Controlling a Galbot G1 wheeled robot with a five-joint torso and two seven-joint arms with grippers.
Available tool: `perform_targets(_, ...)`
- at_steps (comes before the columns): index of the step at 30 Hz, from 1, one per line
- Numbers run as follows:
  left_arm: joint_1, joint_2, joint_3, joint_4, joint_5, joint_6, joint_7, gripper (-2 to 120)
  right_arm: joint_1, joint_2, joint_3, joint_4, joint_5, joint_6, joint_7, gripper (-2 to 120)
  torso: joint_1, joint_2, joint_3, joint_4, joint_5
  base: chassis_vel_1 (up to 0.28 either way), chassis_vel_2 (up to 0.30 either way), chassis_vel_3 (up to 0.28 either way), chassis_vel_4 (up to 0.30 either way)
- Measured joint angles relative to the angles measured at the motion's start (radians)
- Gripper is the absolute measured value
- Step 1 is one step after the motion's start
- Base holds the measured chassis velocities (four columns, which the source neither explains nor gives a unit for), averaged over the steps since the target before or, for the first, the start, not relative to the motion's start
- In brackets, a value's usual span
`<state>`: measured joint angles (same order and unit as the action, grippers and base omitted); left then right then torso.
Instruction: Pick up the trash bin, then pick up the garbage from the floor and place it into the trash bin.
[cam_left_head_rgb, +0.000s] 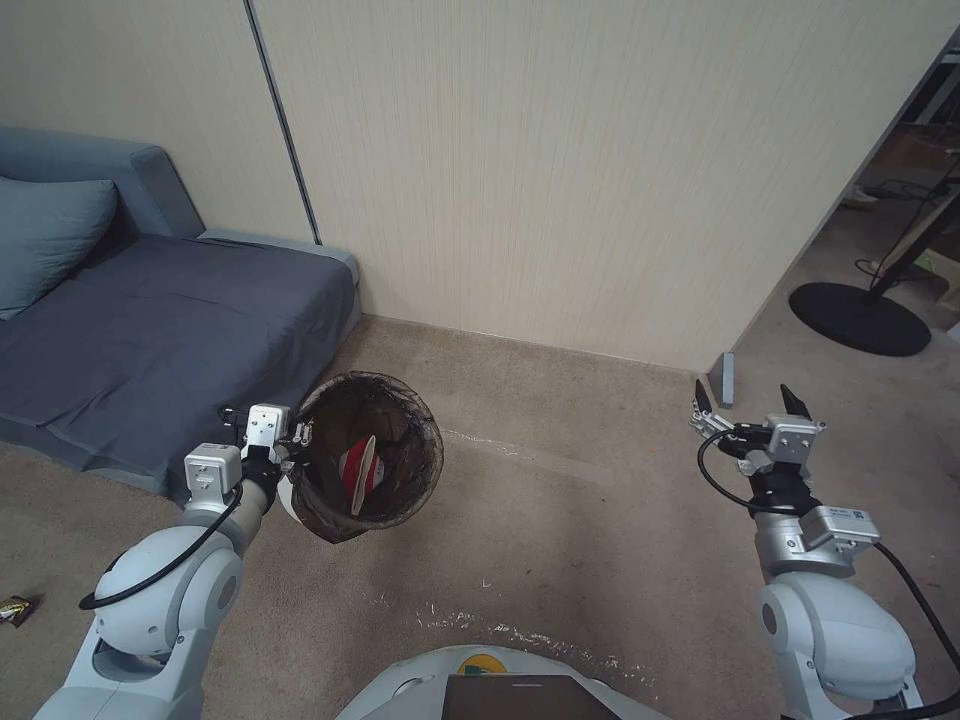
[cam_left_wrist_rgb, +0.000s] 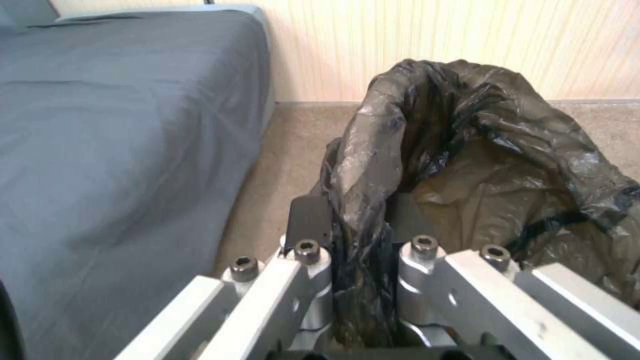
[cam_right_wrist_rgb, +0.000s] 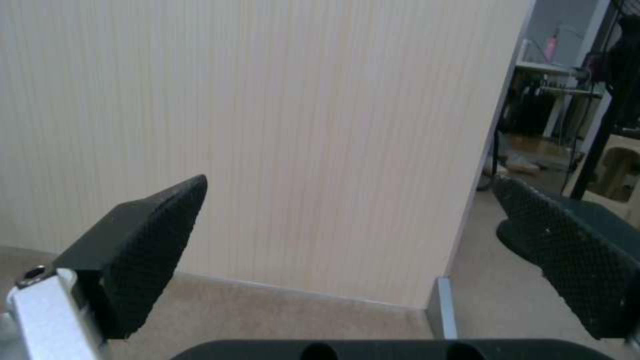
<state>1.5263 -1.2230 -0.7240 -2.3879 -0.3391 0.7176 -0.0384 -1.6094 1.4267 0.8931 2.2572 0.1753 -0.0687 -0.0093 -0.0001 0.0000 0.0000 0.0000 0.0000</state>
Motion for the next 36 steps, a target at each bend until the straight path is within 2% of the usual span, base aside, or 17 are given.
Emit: perform_targets(36,-0.006,0.007,-0.014,-0.013,-0.010,0.018,-0.017,7,0.009,-0.003,-0.017,-0.011,-0.008,-0.007,0.013,100,0.000,0.000,0.000,0.0000,0.0000,0.022,0.027,0.029,0.025)
